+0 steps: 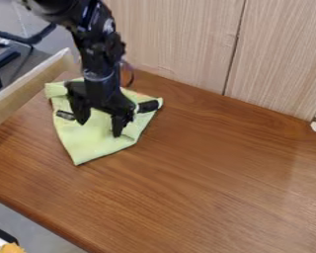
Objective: Move the cloth from to left of table
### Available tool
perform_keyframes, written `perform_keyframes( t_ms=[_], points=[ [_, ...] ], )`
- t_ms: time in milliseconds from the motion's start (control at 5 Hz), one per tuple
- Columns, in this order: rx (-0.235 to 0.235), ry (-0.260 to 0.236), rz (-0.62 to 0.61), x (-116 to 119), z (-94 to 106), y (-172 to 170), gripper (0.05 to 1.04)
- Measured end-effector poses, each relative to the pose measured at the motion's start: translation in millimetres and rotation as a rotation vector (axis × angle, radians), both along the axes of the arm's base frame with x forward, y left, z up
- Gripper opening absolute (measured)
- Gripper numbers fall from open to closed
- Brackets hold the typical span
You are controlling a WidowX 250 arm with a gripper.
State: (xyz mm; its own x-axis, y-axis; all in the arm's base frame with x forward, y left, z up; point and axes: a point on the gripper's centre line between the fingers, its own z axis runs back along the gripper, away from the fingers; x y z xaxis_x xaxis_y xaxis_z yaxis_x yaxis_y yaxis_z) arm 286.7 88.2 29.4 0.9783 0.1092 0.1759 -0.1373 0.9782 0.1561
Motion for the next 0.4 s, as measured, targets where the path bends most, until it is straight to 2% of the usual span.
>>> perform_keyframes(
  t_ms=[200,400],
  points=[
    [0.007,-0.016,0.009,-2.0,17.0,-3.0,0.999],
    [0.008,-0.019,0.011,-1.7,18.2,-2.4,0.999]
  ],
)
